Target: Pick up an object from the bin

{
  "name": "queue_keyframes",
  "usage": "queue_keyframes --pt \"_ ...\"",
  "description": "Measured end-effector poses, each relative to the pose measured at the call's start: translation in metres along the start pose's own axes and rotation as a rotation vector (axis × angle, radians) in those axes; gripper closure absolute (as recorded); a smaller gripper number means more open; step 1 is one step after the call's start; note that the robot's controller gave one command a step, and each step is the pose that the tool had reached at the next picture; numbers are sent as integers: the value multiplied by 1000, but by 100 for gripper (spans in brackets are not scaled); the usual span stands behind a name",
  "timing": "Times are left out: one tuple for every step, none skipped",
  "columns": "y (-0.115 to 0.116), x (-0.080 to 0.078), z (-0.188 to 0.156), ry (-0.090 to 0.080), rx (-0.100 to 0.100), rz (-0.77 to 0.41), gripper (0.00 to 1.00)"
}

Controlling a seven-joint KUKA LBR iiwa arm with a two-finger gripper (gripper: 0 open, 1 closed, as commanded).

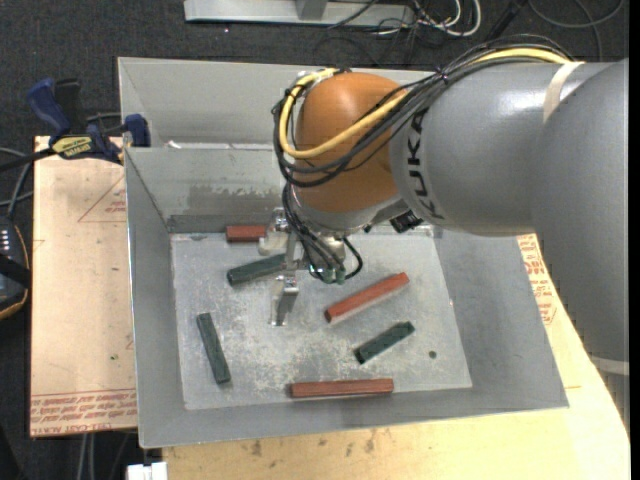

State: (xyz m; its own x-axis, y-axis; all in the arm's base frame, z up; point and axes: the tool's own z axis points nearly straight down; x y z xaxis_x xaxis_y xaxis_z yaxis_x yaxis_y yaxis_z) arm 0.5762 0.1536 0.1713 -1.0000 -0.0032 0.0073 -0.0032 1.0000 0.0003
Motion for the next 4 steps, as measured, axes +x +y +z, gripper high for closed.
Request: queue_keyframes --pt "-1 -2 -4 -8 -1 3 0" --pt "-5 -34 93 -18 -4 -122 100" --pt "-5 -34 93 -18 -4 -122 100" --pt "-17 -30 68 -5 -1 -73 100"
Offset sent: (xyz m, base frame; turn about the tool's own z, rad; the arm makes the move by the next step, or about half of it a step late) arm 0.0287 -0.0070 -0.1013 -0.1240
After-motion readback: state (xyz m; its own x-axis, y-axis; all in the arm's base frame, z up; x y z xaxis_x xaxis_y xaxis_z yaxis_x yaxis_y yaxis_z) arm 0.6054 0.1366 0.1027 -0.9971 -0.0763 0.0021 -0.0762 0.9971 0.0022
